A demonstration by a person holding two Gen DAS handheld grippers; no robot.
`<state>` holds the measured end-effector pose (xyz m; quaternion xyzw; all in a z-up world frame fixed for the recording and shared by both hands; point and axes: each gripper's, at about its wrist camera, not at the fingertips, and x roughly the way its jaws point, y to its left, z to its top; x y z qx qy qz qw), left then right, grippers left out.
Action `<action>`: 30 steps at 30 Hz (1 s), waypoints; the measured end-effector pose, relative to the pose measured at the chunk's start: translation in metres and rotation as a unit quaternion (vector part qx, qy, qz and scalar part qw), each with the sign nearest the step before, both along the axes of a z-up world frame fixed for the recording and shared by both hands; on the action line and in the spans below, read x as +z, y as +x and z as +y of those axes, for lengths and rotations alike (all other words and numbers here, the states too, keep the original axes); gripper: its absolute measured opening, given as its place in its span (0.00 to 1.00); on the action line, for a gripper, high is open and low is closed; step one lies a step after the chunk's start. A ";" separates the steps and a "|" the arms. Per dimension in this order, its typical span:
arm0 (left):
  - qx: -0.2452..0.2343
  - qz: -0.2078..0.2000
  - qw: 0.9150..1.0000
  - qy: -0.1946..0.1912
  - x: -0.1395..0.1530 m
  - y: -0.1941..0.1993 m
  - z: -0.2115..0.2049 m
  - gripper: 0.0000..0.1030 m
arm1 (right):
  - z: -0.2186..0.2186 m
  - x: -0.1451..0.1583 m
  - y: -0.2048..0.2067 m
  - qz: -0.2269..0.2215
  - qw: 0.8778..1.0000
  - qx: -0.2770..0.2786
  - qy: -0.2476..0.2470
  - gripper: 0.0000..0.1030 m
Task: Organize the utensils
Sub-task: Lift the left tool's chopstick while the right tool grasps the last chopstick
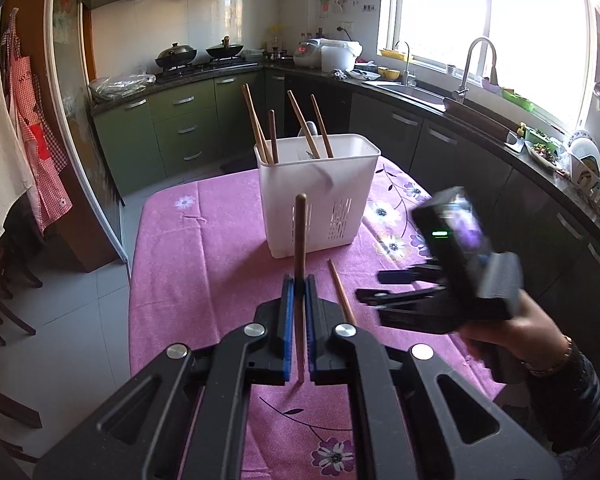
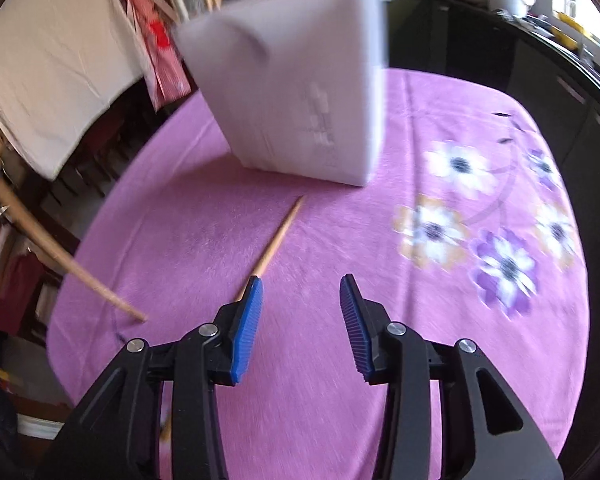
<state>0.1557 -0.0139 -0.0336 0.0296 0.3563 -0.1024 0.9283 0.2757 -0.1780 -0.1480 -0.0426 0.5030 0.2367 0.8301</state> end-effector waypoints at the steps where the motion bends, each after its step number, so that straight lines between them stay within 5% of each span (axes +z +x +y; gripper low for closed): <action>1: -0.001 0.000 1.000 0.000 0.000 -0.001 0.001 0.05 | 0.008 -0.004 0.004 0.004 1.000 0.001 -0.009 0.40; 9: -0.009 -0.003 1.000 -0.002 -0.001 -0.003 0.005 0.05 | 0.057 -0.021 0.022 0.001 0.996 0.001 -0.087 0.40; 15: -0.012 -0.003 1.000 -0.002 -0.001 -0.003 0.005 0.05 | 0.064 -0.020 0.020 0.011 0.997 0.013 -0.078 0.12; 21: -0.010 -0.002 1.000 -0.001 -0.001 -0.003 0.004 0.05 | 0.054 -0.017 0.019 0.012 0.998 0.016 -0.060 0.08; 30: -0.010 -0.001 1.000 0.004 -0.001 -0.001 0.001 0.05 | 0.002 0.060 -0.010 -0.084 0.996 -0.007 0.007 0.06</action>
